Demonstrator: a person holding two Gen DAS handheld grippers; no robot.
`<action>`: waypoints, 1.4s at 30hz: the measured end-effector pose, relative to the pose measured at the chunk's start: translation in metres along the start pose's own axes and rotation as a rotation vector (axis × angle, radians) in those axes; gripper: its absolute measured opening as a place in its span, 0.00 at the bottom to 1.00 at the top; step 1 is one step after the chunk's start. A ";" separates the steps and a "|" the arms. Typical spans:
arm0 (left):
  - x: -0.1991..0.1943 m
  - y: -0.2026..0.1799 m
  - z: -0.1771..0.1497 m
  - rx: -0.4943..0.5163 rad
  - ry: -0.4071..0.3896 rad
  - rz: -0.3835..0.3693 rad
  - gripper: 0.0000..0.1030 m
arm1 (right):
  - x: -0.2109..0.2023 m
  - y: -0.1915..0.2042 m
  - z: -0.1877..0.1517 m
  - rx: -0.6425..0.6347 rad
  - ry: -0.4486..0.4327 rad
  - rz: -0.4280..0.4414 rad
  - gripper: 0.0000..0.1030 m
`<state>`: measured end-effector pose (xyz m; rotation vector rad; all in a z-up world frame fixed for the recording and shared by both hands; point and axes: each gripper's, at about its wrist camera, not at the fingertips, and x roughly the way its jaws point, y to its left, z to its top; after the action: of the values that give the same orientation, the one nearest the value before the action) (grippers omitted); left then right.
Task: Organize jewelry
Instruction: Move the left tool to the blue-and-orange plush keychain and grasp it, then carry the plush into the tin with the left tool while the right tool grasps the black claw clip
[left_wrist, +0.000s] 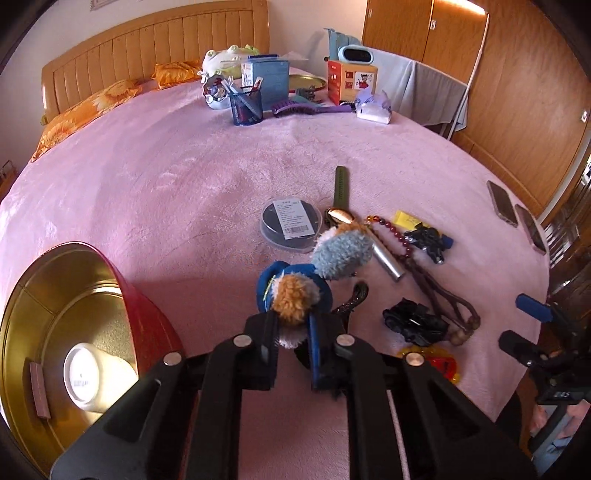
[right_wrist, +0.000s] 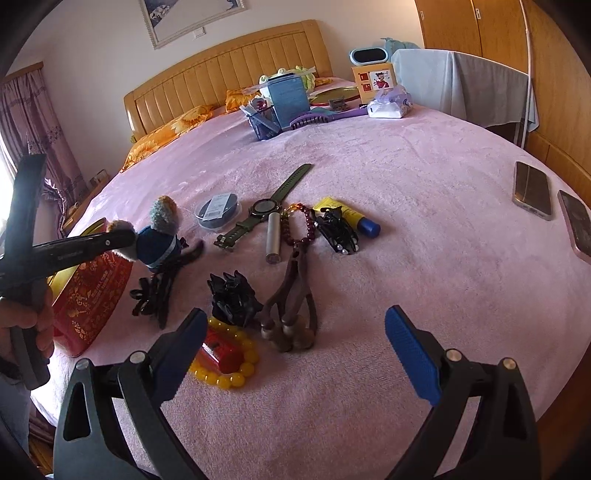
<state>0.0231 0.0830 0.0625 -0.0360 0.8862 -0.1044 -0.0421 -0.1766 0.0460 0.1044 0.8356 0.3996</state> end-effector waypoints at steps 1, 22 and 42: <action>-0.010 0.000 -0.004 -0.005 -0.022 -0.013 0.13 | 0.000 0.004 0.000 -0.012 -0.002 0.006 0.95; -0.134 0.048 -0.079 -0.081 -0.225 -0.086 0.13 | 0.106 0.156 0.016 -0.112 0.190 0.104 0.46; -0.157 0.070 -0.093 -0.155 -0.296 -0.150 0.13 | 0.016 0.145 0.018 -0.182 -0.031 0.100 0.10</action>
<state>-0.1419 0.1708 0.1198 -0.2565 0.5929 -0.1653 -0.0635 -0.0353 0.0820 -0.0166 0.7620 0.5652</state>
